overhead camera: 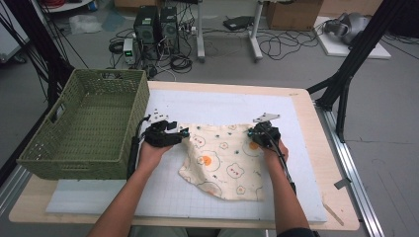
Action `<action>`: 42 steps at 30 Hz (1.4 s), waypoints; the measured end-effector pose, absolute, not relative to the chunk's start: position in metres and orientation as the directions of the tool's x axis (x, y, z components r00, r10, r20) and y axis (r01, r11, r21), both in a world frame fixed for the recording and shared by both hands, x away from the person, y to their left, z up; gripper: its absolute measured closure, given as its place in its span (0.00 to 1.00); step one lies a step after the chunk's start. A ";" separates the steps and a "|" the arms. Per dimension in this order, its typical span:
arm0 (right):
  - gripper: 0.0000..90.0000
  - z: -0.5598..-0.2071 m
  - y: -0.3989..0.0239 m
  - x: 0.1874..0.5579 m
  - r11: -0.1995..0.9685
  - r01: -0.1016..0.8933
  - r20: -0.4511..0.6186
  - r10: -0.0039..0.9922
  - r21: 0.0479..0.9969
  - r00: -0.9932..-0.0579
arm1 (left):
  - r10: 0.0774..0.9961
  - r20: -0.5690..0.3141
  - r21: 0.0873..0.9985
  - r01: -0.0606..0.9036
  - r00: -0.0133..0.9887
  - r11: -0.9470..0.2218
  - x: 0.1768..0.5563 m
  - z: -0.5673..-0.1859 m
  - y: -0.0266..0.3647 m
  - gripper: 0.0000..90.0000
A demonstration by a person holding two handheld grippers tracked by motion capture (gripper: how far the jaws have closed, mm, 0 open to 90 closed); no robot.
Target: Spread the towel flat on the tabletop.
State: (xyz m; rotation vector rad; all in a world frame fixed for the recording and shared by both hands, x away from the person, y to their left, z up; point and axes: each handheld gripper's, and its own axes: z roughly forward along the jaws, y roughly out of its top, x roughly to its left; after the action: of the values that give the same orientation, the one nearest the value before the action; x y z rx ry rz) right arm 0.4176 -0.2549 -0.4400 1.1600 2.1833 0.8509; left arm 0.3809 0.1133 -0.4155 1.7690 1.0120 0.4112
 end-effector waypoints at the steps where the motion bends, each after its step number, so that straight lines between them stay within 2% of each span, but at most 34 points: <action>1: 0.94 -0.439 -0.259 0.418 0.420 0.533 -0.164 0.872 0.734 -0.462 | 0.788 -0.170 0.886 0.443 0.592 -0.141 0.380 -0.415 0.112 0.45; 5: 0.87 -0.436 -0.273 0.418 0.378 0.560 -0.193 0.912 0.737 -0.362 | 0.785 -0.167 0.880 0.449 0.597 -0.154 0.379 -0.417 0.109 0.45; 8: 0.73 -0.433 -0.280 0.415 0.331 0.562 -0.127 0.920 0.758 -0.371 | 0.783 -0.168 0.877 0.453 0.599 -0.159 0.379 -0.418 0.109 0.44; 12: 0.48 -0.422 -0.284 0.406 0.282 0.534 -0.055 0.915 0.797 -0.401 | 0.787 -0.166 0.879 0.450 0.594 -0.154 0.379 -0.417 0.109 0.44; 13: 0.45 -0.419 -0.285 0.404 0.272 0.527 -0.045 0.914 0.805 -0.402 | 0.789 -0.168 0.881 0.449 0.591 -0.148 0.379 -0.417 0.109 0.44; 21: 0.42 -0.394 -0.290 0.373 0.267 0.467 -0.010 0.876 0.843 -0.482 | 0.796 -0.185 0.881 0.456 0.576 -0.124 0.384 -0.416 0.113 0.44; 29: 0.42 -0.400 -0.293 0.332 0.336 0.439 -0.054 0.839 0.833 -0.541 | 0.799 -0.178 0.852 0.496 0.574 -0.167 0.401 -0.426 0.101 0.44; 32: 0.43 -0.405 -0.294 0.317 0.352 0.421 -0.062 0.823 0.836 -0.565 | 0.805 -0.154 0.851 0.490 0.573 -0.186 0.409 -0.429 0.096 0.44; 36: 0.43 -0.414 -0.295 0.307 0.378 0.418 -0.067 0.802 0.826 -0.593 | 0.813 -0.126 0.810 0.532 0.569 -0.247 0.425 -0.437 0.088 0.44; 38: 0.43 -0.417 -0.295 0.306 0.381 0.422 -0.066 0.800 0.823 -0.596 | 0.812 -0.071 0.799 0.520 0.579 -0.301 0.432 -0.438 0.080 0.41; 42: 0.43 -0.419 -0.294 0.307 0.374 0.417 -0.061 0.800 0.828 -0.597 | 0.821 -0.023 0.761 0.543 0.570 -0.356 0.447 -0.444 0.066 0.40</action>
State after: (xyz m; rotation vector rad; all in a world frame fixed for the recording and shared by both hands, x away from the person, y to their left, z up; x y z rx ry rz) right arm 0.3065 -0.2939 -0.4190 1.0501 2.1822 1.1197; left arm 0.4471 0.0660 -0.4444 2.0525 1.0877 0.4737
